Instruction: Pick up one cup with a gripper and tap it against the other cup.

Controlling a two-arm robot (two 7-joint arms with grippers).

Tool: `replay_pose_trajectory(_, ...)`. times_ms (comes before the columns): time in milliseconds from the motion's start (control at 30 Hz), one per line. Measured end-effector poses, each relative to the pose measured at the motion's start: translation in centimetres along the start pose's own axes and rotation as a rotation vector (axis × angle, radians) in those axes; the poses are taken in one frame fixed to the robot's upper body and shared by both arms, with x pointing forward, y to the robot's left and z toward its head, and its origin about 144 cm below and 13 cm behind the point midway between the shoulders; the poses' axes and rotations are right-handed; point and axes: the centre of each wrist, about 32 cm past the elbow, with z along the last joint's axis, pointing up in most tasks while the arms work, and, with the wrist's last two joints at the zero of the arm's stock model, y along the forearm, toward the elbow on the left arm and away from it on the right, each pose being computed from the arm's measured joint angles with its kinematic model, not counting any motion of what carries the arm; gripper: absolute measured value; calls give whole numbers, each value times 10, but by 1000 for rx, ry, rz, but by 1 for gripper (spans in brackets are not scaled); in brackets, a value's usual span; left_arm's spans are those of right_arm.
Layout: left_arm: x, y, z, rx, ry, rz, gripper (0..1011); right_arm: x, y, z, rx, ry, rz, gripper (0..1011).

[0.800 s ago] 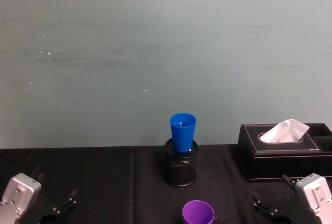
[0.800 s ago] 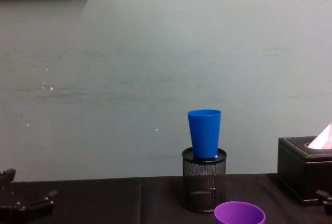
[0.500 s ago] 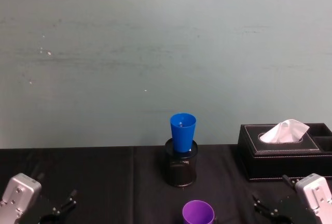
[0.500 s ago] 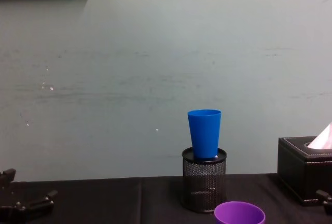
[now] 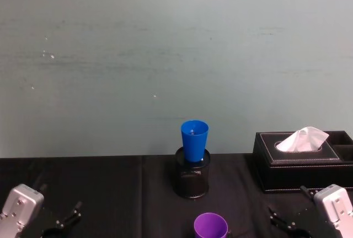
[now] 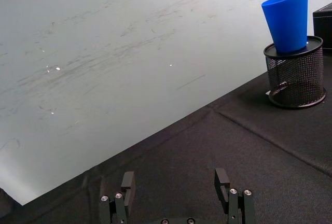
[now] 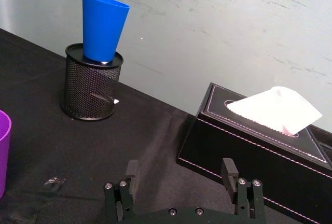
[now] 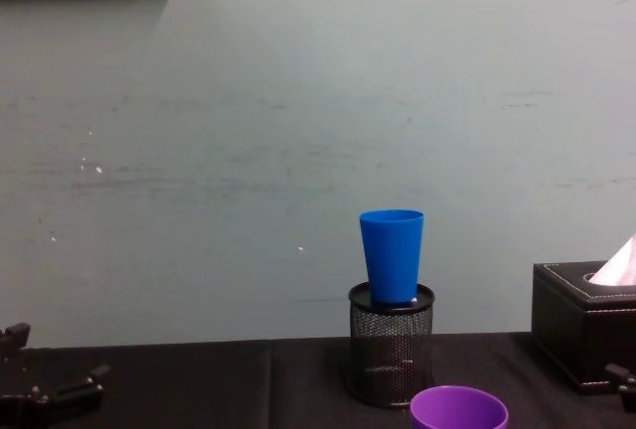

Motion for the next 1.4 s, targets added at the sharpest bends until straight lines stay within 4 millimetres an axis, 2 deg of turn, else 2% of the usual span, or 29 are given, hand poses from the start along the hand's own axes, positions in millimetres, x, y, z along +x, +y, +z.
replay_pose_trajectory(300, 0, 0, 0, 0, 0, 0, 1000, 4, -1, 2, 29, 0, 4, 1003)
replay_pose_trajectory(767, 0, 0, 0, 0, 0, 0, 1000, 14, -24, 13, 122, 75, 87, 1003)
replay_pose_trajectory(1100, 0, 0, 0, 0, 0, 0, 1000, 23, -31, 14, 100, 204, 323, 1003)
replay_pose_trajectory(1400, 0, 0, 0, 0, 0, 0, 1000, 14, -19, 9, 61, 252, 511, 1003)
